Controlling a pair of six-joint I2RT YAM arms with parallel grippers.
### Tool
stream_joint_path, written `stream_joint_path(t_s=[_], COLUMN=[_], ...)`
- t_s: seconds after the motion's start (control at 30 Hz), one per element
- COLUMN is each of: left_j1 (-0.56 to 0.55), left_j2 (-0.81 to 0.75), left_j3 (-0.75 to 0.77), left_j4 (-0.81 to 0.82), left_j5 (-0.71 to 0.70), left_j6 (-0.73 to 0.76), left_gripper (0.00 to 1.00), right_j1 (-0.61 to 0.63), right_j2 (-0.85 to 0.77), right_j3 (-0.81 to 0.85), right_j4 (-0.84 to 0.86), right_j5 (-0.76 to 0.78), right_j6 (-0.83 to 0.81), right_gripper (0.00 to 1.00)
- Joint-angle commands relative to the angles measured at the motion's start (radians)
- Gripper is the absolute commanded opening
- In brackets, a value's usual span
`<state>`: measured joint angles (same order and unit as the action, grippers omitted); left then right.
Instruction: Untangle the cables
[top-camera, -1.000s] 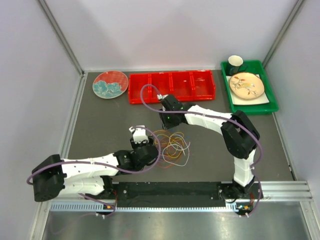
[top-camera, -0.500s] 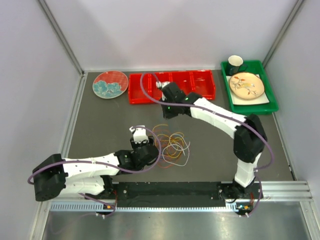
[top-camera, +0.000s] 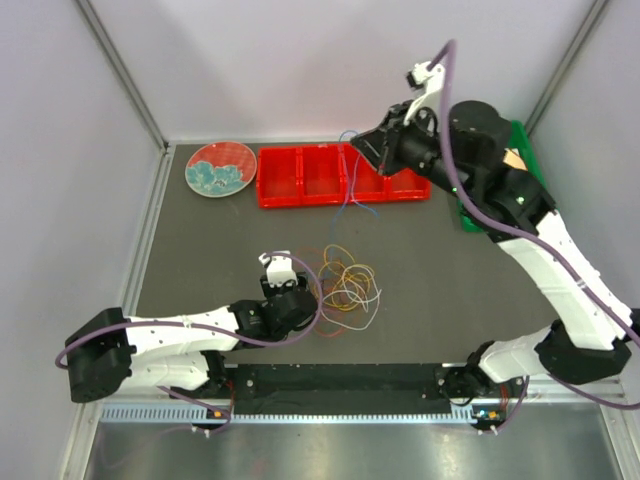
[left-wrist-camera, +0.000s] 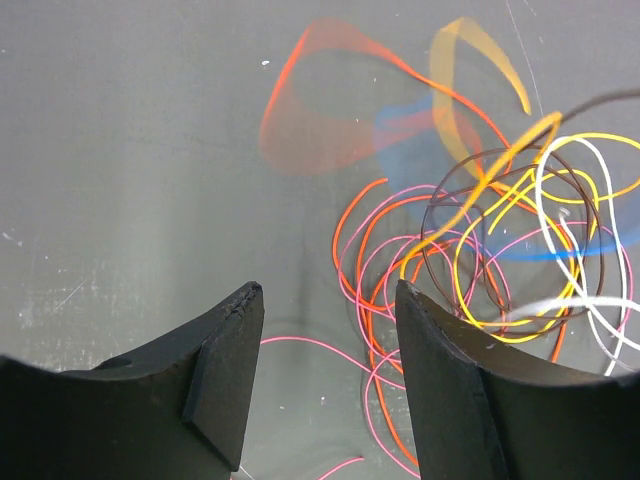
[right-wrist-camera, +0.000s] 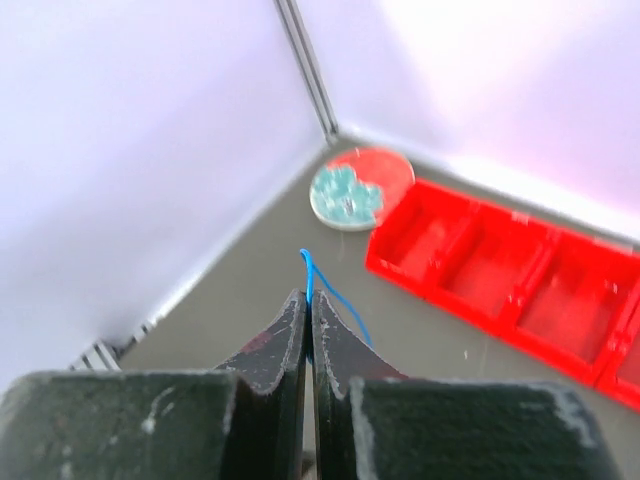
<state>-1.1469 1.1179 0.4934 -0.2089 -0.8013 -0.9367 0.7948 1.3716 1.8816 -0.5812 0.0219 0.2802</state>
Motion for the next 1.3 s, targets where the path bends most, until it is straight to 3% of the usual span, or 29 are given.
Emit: stream_joint_path(t_s=[0.0, 0.33, 0.57, 0.73, 0.93, 1.03, 1.13, 1.27], left_j1=[0.003, 0.003, 0.003, 0.004, 0.007, 0.007, 0.007, 0.007], left_j2=[-0.006, -0.009, -0.007, -0.017, -0.015, -0.012, -0.015, -0.020], left_j3=[0.025, 0.022, 0.024, 0.016, 0.014, 0.017, 0.014, 0.011], left_j4=[0.037, 0.037, 0.039, 0.039, 0.042, 0.042, 0.045, 0.046], left_j5=[-0.013, -0.015, -0.016, -0.018, -0.019, -0.019, -0.015, -0.010], left_j6=[-0.004, -0.005, -0.007, -0.010, -0.010, -0.010, -0.008, -0.005], left_gripper=[0.60, 0.60, 0.61, 0.66, 0.72, 0.73, 0.75, 0.76], right_j1=[0.007, 0.006, 0.007, 0.006, 0.007, 0.006, 0.006, 0.006], right_j2=[-0.019, -0.077, -0.028, -0.046, -0.014, -0.052, -0.106, -0.134], right_j3=[0.039, 0.062, 0.237, 0.203, 0.303, 0.166, -0.064, -0.220], right_j4=[0.047, 0.199, 0.242, 0.293, 0.310, 0.345, 0.403, 0.321], right_j5=[0.024, 0.127, 0.144, 0.190, 0.133, 0.087, 0.179, 0.363], right_j6=[-0.009, -0.029, -0.088, -0.121, -0.160, -0.196, -0.268, -0.293], right_gripper=[0.00, 0.00, 0.00, 0.00, 0.00, 0.00, 0.00, 0.00])
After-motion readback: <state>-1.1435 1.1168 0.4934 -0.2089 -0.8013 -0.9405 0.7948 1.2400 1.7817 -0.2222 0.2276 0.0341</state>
